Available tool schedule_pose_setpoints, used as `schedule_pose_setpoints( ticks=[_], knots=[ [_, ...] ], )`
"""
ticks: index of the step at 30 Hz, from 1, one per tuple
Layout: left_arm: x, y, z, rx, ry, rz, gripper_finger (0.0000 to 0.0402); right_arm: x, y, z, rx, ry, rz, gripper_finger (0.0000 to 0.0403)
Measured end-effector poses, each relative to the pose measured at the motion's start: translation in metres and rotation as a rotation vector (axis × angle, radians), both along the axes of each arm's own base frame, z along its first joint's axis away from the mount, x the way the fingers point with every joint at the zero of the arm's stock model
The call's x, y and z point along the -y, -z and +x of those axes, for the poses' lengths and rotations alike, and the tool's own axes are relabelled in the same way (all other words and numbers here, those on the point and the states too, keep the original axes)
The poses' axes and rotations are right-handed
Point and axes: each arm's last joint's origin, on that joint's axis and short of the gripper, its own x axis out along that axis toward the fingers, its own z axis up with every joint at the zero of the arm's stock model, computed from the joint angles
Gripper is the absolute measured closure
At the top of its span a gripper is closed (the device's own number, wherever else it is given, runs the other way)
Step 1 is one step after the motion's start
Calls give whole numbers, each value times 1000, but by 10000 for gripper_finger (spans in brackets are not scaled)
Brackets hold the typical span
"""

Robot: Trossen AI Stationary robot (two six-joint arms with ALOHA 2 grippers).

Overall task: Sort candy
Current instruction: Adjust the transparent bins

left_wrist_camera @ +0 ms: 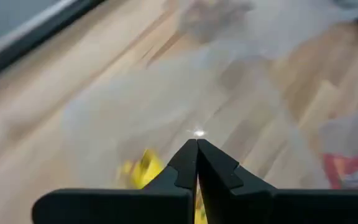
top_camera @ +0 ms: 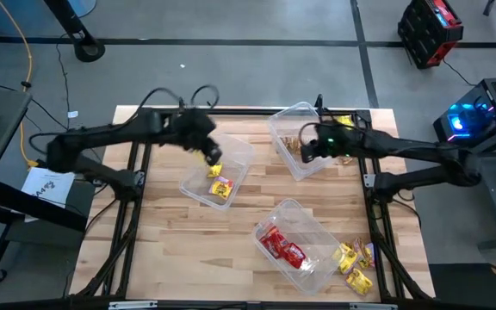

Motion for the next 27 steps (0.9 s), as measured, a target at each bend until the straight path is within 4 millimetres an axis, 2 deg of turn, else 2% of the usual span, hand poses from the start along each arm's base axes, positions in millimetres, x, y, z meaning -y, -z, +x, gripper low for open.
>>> schedule_pose_setpoints(
  ticks=[6,12,16,23,27],
  knots=[
    [26,20,-52,34,-228,-80,401,18,31,29,-52,-72,57,402],
    [46,37,-88,-113,-342,-177,401,22,49,52,9,-158,134,403],
    [57,52,-94,-185,-359,-202,401,18,54,72,124,-212,154,403],
    [70,78,-91,-161,-375,-218,401,10,56,110,351,-283,171,403],
    [70,77,-89,-124,-382,-189,401,8,38,133,394,-413,146,403]
  ],
)
